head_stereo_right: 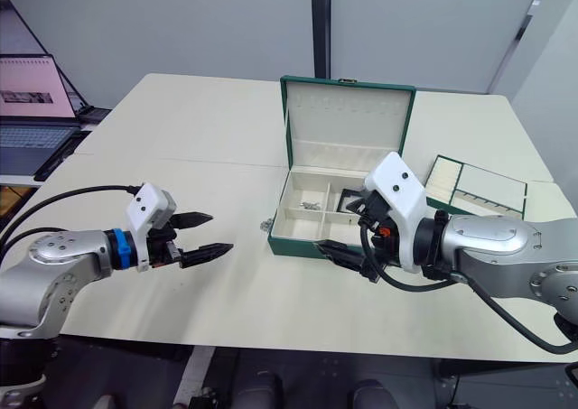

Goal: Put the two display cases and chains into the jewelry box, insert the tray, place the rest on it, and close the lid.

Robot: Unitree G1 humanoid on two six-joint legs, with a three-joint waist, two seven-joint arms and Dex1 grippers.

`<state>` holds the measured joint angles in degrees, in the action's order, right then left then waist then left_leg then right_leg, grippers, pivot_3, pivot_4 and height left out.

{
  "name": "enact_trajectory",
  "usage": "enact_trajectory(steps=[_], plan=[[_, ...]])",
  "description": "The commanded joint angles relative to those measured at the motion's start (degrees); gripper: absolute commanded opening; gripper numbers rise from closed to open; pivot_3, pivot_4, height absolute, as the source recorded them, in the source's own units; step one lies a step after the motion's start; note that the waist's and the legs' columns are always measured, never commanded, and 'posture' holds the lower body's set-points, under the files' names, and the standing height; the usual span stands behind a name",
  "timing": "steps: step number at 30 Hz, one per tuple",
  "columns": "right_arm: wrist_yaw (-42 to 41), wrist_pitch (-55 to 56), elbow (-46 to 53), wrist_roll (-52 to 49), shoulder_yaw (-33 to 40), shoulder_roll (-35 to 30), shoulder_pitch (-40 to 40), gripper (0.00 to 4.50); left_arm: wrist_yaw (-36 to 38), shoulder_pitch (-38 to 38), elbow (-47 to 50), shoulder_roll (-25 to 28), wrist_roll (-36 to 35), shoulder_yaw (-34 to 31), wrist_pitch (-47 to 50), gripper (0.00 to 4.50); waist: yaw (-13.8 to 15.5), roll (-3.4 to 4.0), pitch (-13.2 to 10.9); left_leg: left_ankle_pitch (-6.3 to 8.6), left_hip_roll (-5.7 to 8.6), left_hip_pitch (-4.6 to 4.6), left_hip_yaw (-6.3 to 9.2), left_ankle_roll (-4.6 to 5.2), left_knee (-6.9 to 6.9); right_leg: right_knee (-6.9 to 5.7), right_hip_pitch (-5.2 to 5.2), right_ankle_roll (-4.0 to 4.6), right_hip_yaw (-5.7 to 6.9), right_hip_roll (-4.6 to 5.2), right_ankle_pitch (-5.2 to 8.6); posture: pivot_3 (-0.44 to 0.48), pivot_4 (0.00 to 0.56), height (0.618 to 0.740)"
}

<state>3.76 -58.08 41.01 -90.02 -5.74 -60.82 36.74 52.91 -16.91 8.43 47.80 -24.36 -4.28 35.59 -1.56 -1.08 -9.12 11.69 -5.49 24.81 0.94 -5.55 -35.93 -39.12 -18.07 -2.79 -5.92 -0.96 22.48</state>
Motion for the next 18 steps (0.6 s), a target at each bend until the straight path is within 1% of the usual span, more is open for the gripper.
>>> enact_trajectory(steps=[1, 9, 18], plan=[[-0.45, -0.13, 0.71, -0.05, 2.61, -1.23, 0.14, 4.5, -1.53, -3.43, -1.62, -1.71, 3.48, 2.95, -3.05, 4.47, 0.02, 0.01, 0.0, 0.0, 0.01, 0.0, -0.01, 0.0, 0.0, 0.0, 0.0, 0.0, -0.01, 0.0, 0.0, 0.0, 0.15, 0.74], [-0.1, -0.31, 0.89, -0.11, 3.92, -2.87, -0.39, 4.5, -4.54, -8.87, -6.65, -7.23, 9.1, 7.76, -5.78, 4.47, 0.03, 0.0, 0.0, 0.0, 0.01, 0.01, -0.04, 0.0, 0.0, 0.01, 0.01, 0.0, -0.03, 0.01, 0.0, 0.0, 0.15, 0.74], [1.2, -0.06, 1.67, -1.91, 5.24, -4.33, -1.42, 4.5, -5.4, -11.69, -11.76, -11.02, 13.56, 11.73, -7.96, 4.47, 0.04, 0.0, 0.0, -0.01, 0.03, 0.02, -0.05, 0.0, 0.0, 0.01, 0.03, 0.0, -0.04, 0.01, 0.0, 0.0, 0.15, 0.74]])
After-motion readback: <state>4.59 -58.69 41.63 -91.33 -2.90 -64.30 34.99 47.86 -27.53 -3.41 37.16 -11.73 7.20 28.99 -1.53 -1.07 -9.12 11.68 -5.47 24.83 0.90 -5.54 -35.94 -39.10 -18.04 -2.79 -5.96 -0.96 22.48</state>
